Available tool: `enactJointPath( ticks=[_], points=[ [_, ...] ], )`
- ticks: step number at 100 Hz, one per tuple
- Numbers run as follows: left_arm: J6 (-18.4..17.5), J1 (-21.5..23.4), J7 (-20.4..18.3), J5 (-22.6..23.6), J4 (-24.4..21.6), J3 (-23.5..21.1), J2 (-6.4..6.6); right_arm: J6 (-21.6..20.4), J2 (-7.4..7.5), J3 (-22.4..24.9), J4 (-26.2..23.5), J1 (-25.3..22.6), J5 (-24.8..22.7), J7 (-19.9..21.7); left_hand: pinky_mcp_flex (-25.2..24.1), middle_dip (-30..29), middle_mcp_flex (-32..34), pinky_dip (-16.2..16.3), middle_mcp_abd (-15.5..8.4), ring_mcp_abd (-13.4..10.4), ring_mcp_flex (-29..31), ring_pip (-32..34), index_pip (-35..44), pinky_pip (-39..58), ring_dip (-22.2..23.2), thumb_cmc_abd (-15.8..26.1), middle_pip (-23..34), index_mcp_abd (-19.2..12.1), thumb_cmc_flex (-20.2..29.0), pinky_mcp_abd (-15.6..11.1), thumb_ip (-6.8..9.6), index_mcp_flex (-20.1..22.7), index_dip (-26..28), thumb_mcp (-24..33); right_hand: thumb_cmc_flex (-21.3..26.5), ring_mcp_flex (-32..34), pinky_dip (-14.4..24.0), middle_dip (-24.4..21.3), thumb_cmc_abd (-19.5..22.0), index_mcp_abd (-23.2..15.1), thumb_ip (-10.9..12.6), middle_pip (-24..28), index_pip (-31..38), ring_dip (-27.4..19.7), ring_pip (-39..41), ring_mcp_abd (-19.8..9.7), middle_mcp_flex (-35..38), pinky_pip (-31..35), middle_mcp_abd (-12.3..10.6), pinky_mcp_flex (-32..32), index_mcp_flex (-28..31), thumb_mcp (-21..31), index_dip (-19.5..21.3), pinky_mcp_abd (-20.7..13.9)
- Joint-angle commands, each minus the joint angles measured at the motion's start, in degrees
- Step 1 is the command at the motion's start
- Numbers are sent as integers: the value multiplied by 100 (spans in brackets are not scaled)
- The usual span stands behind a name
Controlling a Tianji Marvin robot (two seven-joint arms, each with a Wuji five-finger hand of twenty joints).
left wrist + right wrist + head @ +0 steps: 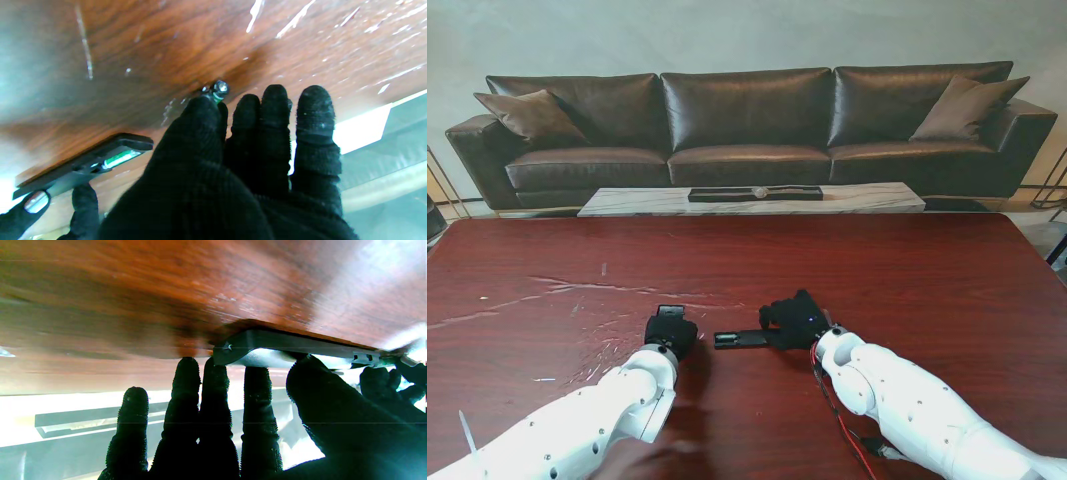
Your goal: Install the batteries into the remote control and close the cover
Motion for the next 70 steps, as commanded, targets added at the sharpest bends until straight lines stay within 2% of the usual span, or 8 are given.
enactJointPath(
  ticks=[1, 12, 22, 32, 54, 70],
  points=[
    [13, -17, -121, -104, 131, 90, -1, -23, 0, -63, 112, -136, -26, 76, 31, 163, 161, -92, -37, -68, 55, 98, 114, 123, 20, -554, -58, -291, 219, 14, 145, 139, -88, -163, 240, 387, 113, 32, 12, -216, 156, -2, 212, -99, -121, 41, 100, 112, 11, -88, 217, 10, 5, 71],
    [37, -86, -99, -177, 203, 190, -7, -27, -2, -59, 120, -134, -26, 66, 142, 401, 369, -110, -89, -122, 169, 154, 348, 166, 55, -626, -170, -358, 216, -8, 140, 155, -96, 1, 243, 372, 111, 30, 22, -208, 158, -7, 211, -111, -145, 46, 95, 108, -1, -94, 215, 3, 4, 72],
    [33, -104, 32, -223, 286, 223, -31, -30, -1, -51, 119, -138, -27, 61, 406, 823, 929, -172, -209, -225, 455, 299, 776, 253, 100, -764, -524, -549, 218, -26, 50, 320, -169, 372, 241, 376, 110, 28, 24, -213, 159, -12, 208, -118, -157, 44, 93, 108, 3, -94, 213, -3, 2, 75],
    [42, -153, 42, -284, 336, 289, -37, -34, -1, -47, 120, -138, -27, 57, 564, 924, 1107, -185, -238, -279, 616, 361, 897, 291, 124, -801, -528, -626, 219, -15, 49, 423, -212, 376, 237, 375, 110, 27, 30, -208, 160, -13, 206, -122, -165, 42, 94, 108, 4, -94, 211, -9, 2, 73],
    [14, -269, 99, -425, 470, 438, -56, -40, -3, -45, 125, -137, -26, 50, 773, 1055, 1283, -194, -193, -274, 844, 507, 1029, 331, 225, -882, -435, -561, 218, 143, 63, 565, -337, 292, 242, 367, 109, 26, 45, -204, 165, -17, 206, -126, -173, 43, 87, 106, 3, -98, 206, -16, 4, 74],
    [22, -360, 55, -557, 546, 549, -61, -45, -3, -40, 125, -138, -27, 42, 880, 1148, 1306, -199, -145, -291, 933, 656, 1210, 330, 369, -979, -287, -484, 176, 166, 124, 504, -266, 391, 250, 370, 107, 25, 57, -208, 168, -18, 205, -126, -174, 43, 86, 105, 2, -101, 208, -25, 3, 76]
  ],
)
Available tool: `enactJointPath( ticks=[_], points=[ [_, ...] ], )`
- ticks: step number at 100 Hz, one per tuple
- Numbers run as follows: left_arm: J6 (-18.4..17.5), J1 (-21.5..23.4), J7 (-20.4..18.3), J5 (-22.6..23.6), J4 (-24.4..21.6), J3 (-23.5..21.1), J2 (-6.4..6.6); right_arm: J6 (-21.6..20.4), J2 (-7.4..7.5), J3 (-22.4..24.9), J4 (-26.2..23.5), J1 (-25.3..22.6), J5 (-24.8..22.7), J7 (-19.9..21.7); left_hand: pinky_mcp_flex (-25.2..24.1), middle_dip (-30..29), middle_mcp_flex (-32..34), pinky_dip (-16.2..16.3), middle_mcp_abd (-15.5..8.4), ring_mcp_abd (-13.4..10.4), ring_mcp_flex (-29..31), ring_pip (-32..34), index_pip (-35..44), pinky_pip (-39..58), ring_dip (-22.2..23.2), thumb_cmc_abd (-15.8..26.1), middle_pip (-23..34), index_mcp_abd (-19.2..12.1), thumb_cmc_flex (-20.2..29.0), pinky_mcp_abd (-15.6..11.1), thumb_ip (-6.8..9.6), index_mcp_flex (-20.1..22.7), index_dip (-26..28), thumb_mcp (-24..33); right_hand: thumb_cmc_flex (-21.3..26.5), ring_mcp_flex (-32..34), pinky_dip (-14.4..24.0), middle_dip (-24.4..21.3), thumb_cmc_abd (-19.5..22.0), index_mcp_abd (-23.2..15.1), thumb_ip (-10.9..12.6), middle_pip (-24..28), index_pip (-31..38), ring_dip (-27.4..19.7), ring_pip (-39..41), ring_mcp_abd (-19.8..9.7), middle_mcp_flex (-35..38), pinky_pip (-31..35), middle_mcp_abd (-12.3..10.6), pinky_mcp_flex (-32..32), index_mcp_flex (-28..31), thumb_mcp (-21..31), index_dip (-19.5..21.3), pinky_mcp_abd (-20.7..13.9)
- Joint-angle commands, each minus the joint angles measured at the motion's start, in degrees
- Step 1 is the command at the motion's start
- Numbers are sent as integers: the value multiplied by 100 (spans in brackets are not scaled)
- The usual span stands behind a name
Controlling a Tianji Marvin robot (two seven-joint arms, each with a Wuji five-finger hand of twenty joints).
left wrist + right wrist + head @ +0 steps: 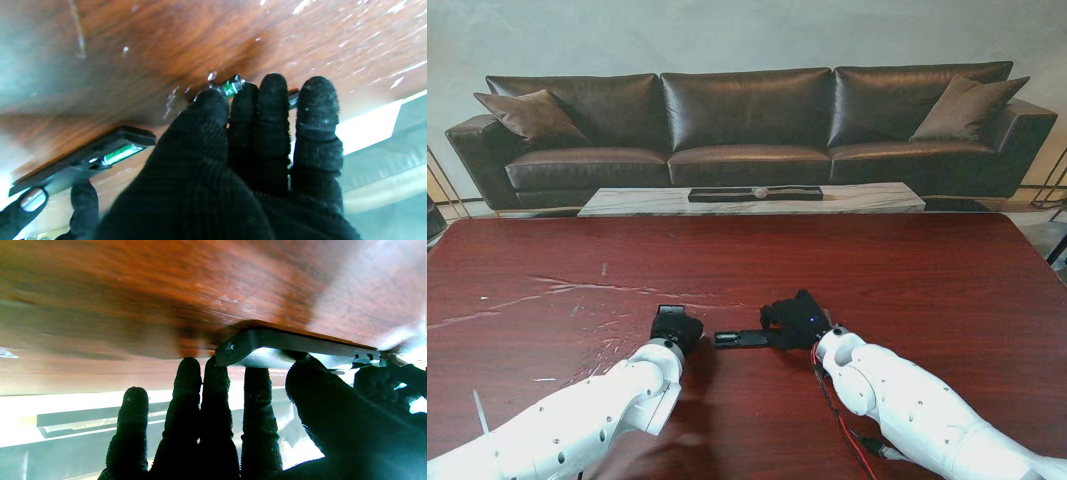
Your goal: Install the batteries into the remote control and close the cover
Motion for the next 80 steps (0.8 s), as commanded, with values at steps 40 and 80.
enactJointPath(
  ticks=[40, 80],
  points=[
    [-331, 276, 137, 73, 246, -298, -7, -25, 6, -47, 87, -134, -39, 74, 346, 330, 286, -4, 108, -199, 313, 310, 660, 159, 368, -666, 473, -362, -456, 193, -72, 33, 258, 938, 259, 366, 106, 26, 72, -211, 123, -12, 201, -126, -129, 109, 94, 105, 49, -100, 212, -52, 3, 73],
    [-816, 443, 396, 387, 38, -739, -20, -20, 9, -50, 78, -132, -39, 96, 359, 351, 286, 11, 111, -212, 319, 316, 649, 165, 385, -672, 486, -350, -472, 178, -91, 20, 313, 979, 284, 370, 106, 26, 125, -206, 130, -13, 202, -126, -128, 106, 92, 107, 51, -100, 218, -83, 4, 71]
  ],
)
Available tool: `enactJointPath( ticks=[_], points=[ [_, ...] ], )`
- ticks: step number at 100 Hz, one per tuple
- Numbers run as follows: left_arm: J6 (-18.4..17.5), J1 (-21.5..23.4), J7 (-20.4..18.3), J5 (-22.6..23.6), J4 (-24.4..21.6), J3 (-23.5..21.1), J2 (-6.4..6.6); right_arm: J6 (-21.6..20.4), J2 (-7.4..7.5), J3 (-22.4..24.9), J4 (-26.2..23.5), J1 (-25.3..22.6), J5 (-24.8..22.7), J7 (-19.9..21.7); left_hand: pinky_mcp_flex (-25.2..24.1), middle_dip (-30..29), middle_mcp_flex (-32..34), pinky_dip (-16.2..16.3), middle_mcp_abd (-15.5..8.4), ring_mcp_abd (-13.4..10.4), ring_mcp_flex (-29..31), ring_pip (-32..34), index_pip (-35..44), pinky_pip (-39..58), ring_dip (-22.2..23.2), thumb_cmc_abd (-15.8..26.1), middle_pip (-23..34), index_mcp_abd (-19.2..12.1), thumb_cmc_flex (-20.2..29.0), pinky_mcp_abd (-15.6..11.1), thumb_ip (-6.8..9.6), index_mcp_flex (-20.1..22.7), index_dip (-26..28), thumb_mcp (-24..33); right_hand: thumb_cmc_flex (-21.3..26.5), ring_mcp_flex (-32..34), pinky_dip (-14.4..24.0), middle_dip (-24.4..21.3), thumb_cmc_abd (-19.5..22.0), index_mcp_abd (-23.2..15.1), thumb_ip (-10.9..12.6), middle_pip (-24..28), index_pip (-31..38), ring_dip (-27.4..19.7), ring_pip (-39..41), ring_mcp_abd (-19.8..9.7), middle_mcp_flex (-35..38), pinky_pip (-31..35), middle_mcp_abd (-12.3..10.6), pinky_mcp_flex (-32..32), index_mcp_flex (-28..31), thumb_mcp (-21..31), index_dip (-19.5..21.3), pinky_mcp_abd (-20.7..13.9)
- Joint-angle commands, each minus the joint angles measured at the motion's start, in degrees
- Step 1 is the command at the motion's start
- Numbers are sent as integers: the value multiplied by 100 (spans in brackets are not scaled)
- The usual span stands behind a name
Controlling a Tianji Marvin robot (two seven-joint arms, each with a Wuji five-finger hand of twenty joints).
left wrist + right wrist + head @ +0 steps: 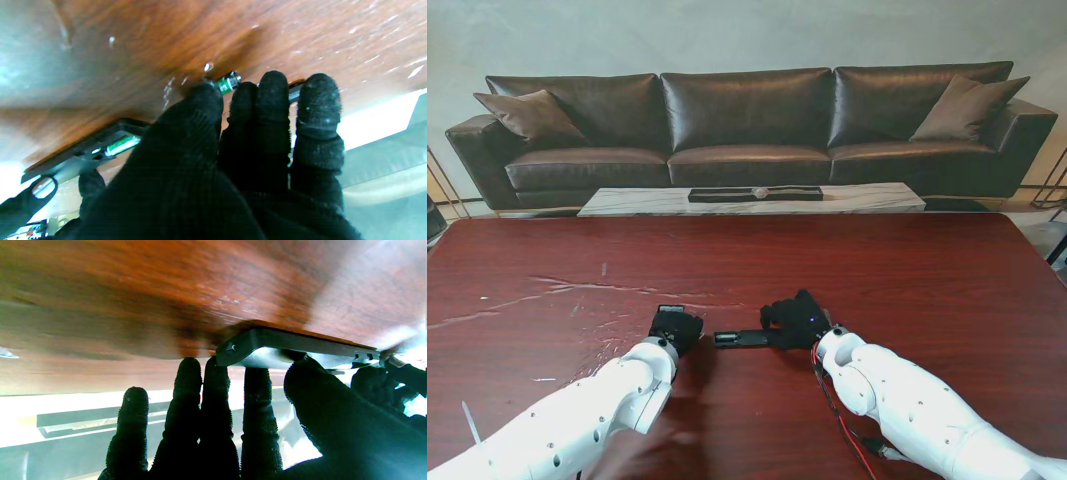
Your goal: Install the batteries into the remote control and close the cover
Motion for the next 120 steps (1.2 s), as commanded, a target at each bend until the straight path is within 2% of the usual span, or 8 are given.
enactJointPath(
  ticks=[1, 63, 120],
  points=[
    [-66, 43, 63, 35, -44, -44, 19, -14, 8, -64, 86, -125, -33, 91, 79, 208, 223, 12, 115, -193, 88, 122, 279, 110, 44, -164, 207, -139, 153, 172, -69, 30, 174, 40, 230, 369, 105, 25, 61, -206, 124, -13, 197, -126, -104, 124, 92, 106, 60, -100, 218, -46, 4, 71],
    [-313, 137, 166, 109, -278, -256, -4, 9, 15, -63, 88, -123, -41, 103, 119, 223, 224, 23, 122, -203, 110, 122, 233, 109, 58, -164, 206, -131, 130, 169, -94, 18, 270, 98, 257, 363, 103, 24, 97, -203, 134, -16, 191, -127, -106, 124, 86, 103, 61, -103, 213, -76, -1, 63],
    [-429, -431, 148, -486, -159, 313, -171, -20, 21, -42, 68, -138, -43, 110, 160, 194, 235, 37, 132, -214, 143, 153, 176, 144, 72, -157, 243, -92, 156, 163, -121, 49, 301, 12, 260, 358, 101, 23, 116, -204, 140, -19, 192, -127, -109, 118, 86, 101, 57, -106, 215, -105, 2, 56]
  ],
)
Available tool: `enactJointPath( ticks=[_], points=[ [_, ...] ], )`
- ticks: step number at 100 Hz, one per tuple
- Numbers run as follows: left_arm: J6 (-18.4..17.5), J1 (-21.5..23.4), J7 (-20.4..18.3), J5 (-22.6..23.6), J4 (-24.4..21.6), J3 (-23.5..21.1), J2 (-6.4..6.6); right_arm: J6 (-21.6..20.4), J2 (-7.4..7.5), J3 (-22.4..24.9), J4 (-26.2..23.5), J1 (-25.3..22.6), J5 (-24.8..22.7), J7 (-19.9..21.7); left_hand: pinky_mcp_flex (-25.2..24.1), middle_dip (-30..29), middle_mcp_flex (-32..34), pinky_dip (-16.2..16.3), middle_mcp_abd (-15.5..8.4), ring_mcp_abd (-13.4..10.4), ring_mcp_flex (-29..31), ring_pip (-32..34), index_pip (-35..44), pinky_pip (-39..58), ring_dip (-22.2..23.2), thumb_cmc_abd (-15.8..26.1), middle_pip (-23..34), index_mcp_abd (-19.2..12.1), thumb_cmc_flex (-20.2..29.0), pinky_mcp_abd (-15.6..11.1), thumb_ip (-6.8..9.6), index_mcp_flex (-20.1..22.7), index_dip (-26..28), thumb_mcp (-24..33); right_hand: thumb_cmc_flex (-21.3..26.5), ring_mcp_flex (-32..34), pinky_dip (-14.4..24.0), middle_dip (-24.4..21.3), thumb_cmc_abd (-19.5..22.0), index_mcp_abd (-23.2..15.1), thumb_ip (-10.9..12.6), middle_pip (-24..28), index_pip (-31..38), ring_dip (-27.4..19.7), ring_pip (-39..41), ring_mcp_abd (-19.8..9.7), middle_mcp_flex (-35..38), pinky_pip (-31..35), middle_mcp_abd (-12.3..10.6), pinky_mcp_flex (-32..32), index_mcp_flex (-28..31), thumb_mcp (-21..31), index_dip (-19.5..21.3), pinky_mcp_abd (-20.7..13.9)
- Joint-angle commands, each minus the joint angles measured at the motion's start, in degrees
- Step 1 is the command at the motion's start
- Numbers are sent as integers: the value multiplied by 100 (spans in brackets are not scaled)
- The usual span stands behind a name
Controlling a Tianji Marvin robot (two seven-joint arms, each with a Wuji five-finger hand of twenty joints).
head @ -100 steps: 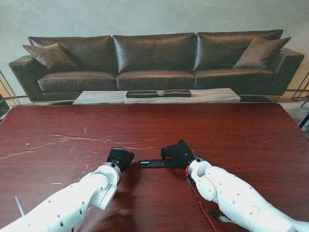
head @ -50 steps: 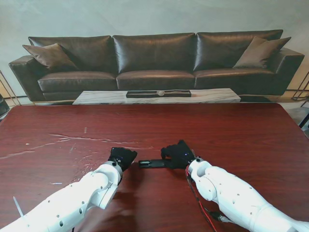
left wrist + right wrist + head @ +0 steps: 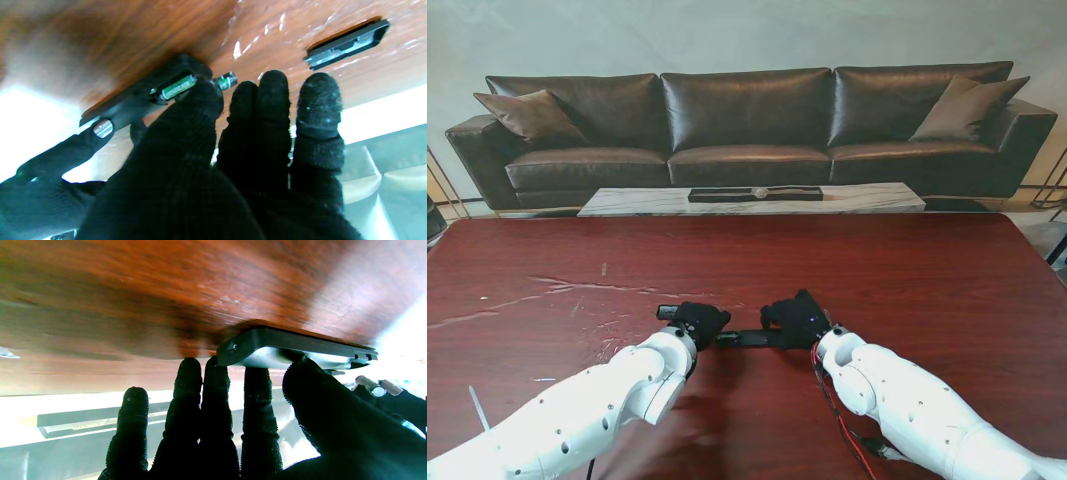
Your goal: Install the batteries into the remote control and close the cover
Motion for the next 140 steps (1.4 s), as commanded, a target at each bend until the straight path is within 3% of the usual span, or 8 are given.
enactJointPath(
  ticks=[1, 75, 77, 89, 98, 112, 123, 140],
  points=[
    [-4, -90, -16, -64, 15, 52, -57, -24, 18, -60, 81, -130, -33, 91, 86, 109, 179, 38, 135, -210, 95, 145, 160, 133, 65, -106, 167, 44, 165, 164, -118, 48, 116, 16, 190, 357, 101, 30, 57, -205, 85, -17, 181, -128, -100, 132, 91, 101, 63, -103, 201, -39, 2, 56],
    [171, -563, -118, -589, 359, 668, -228, -54, 24, -39, 66, -138, -26, 117, 119, -3, 171, 46, 126, -239, 137, 199, 93, 195, 73, -12, 305, 79, 194, 159, -138, 88, 108, -277, 193, 343, 95, 28, 79, -209, 93, -23, 172, -129, -111, 132, 82, 90, 55, -122, 191, -75, 3, 56],
    [176, -570, -116, -598, 368, 678, -233, -55, 25, -40, 66, -137, -27, 117, 123, -108, 137, 40, 123, -251, 150, 219, 79, 216, 73, 63, 443, 84, 296, 152, -94, 98, 109, -530, 191, 344, 96, 28, 83, -213, 93, -23, 173, -129, -110, 133, 83, 91, 50, -121, 192, -78, 4, 58],
    [216, -591, -99, -632, 397, 711, -254, -58, 25, -41, 67, -134, -26, 122, 150, -131, 128, 40, 111, -265, 178, 235, 49, 237, 74, 147, 507, 104, 260, 139, -98, 137, 76, -646, 201, 339, 94, 27, 85, -216, 97, -25, 176, -130, -114, 136, 83, 87, 56, -129, 199, -82, 8, 55],
    [239, -588, -105, -630, 386, 718, -254, -57, 28, -38, 59, -137, -26, 135, 193, -385, 56, 14, 99, -285, 221, 279, 21, 298, 71, 373, 834, 122, 436, 144, 0, 201, 23, -1280, 203, 340, 92, 26, 88, -214, 98, -27, 171, -129, -114, 133, 81, 85, 59, -130, 193, -88, 6, 53],
    [264, -570, -63, -646, 394, 708, -271, -54, 33, -39, 47, -136, -30, 152, 250, -555, 12, 15, 78, -315, 273, 377, 53, 400, 96, 601, 1093, 123, 500, 150, 39, 268, -28, -1733, 209, 327, 91, 26, 92, -215, 101, -30, 169, -130, -119, 136, 68, 82, 58, -137, 186, -96, 6, 59],
    [273, -568, -50, -687, 407, 703, -285, -50, 33, -44, 46, -135, -31, 157, 266, -616, -5, 18, 75, -303, 286, 393, 63, 424, 98, 720, 1114, 118, 444, 156, 40, 296, -35, -1822, 216, 321, 91, 26, 94, -209, 104, -30, 168, -130, -121, 136, 61, 84, 65, -135, 183, -99, 6, 57],
    [259, -573, 3, -737, 448, 713, -314, -40, 35, -49, 40, -134, -35, 165, 257, -1177, -48, 31, 89, -269, 293, 468, 88, 514, 106, 942, 1344, 101, 476, 214, 88, 342, -62, -2107, 231, 318, 89, 27, 98, -207, 108, -28, 166, -129, -120, 134, 61, 80, 65, -143, 179, -104, 5, 57]
  ],
)
